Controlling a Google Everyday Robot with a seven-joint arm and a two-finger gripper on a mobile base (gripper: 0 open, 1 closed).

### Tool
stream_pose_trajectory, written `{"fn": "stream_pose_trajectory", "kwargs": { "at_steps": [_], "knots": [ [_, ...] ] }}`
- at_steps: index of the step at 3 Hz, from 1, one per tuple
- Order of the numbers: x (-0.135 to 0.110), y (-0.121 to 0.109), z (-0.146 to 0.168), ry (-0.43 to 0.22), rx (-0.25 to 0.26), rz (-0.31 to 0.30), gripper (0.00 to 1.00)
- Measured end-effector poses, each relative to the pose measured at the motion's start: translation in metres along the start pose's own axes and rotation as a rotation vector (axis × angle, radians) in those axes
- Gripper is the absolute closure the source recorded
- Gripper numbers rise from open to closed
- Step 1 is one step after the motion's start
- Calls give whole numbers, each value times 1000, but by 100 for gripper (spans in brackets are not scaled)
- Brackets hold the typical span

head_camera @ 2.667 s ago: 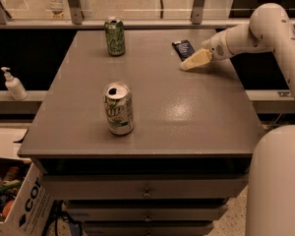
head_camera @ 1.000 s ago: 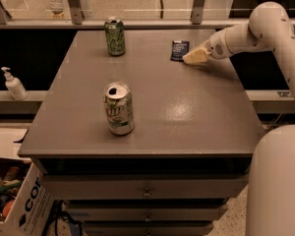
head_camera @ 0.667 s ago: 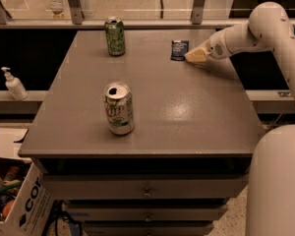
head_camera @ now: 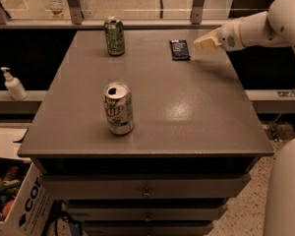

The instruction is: Move rxbar blueberry near 7up can

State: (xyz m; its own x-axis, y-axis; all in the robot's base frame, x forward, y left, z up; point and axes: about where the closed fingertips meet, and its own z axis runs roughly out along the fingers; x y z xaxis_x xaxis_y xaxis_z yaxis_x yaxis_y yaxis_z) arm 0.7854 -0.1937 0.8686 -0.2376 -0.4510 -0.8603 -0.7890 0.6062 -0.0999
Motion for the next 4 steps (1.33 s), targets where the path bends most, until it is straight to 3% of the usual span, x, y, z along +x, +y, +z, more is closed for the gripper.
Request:
{"fn": "stream_pose_trajectory", "kwargs": {
  "at_steps": [1,2,4],
  "knots": [
    [-48,7,-49,-140,10,-60,100],
    [-70,16,-73,-173,10,-106,100],
    [-74,29,-62,-62,62,-190,59]
  ]
}}
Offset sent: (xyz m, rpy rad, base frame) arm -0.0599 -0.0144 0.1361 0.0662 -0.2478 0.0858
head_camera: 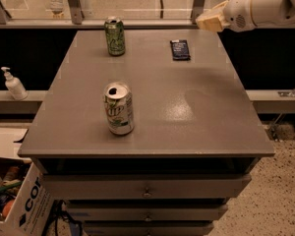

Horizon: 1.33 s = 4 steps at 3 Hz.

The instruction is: Move rxbar blueberry near 7up can

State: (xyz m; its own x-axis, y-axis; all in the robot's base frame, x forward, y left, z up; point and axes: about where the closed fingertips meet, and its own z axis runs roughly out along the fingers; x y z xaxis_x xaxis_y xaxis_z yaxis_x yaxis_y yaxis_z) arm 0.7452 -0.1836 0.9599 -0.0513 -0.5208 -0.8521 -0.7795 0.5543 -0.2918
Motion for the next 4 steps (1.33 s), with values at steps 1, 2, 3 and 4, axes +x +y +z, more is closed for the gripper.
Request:
{"fn": "stream_pose_trajectory", "kwargs": {
  "at_steps": [1,2,3,4],
  "knots": [
    [12,6,23,81,22,-13,35],
    [29,5,44,146,42,-9,12],
    [44,1,63,184,60,19,0],
    [58,-9,75,203,88,65,0]
  ]
}}
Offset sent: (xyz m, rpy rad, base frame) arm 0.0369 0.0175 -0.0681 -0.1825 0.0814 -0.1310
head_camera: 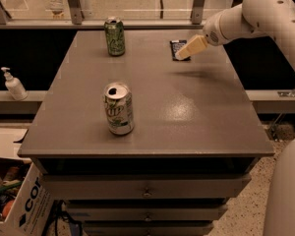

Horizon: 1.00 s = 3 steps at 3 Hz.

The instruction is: Move rxbar blueberry near 7up can

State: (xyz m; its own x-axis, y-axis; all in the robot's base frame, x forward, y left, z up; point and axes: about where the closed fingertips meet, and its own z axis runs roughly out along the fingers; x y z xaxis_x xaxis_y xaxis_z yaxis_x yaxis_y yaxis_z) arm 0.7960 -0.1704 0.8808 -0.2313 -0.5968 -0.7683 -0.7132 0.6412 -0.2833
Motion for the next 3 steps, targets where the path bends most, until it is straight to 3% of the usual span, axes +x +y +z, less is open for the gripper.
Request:
{"fn": "stream_pose_trajectory", "kwargs": {
  "at_steps": [2,3],
  "knots": [
    [21,-7,30,33,12,108,0],
    [24,1,42,38,-3,133,0]
  ]
}}
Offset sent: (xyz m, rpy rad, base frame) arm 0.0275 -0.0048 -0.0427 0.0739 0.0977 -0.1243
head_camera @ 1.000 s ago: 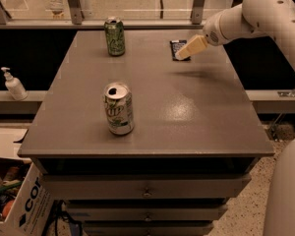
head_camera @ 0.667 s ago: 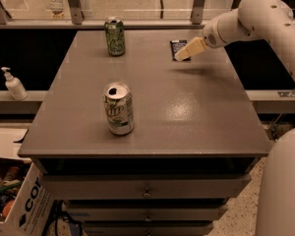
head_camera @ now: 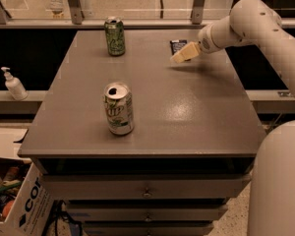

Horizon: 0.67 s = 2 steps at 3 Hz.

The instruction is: Move rxbar blueberry near 7up can

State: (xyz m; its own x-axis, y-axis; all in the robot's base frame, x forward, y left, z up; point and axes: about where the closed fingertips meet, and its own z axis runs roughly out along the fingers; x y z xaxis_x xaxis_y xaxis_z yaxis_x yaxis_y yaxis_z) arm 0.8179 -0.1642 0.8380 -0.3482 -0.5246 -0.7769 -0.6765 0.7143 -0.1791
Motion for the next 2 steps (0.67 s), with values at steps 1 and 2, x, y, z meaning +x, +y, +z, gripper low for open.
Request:
{"fn": "stream_pose_trajectory", "kwargs": {
  "at_steps": [1,2],
  "knots": [
    [0,10,9,1,-19,8,18],
    [7,18,15,8,-38,22,42]
  ]
}}
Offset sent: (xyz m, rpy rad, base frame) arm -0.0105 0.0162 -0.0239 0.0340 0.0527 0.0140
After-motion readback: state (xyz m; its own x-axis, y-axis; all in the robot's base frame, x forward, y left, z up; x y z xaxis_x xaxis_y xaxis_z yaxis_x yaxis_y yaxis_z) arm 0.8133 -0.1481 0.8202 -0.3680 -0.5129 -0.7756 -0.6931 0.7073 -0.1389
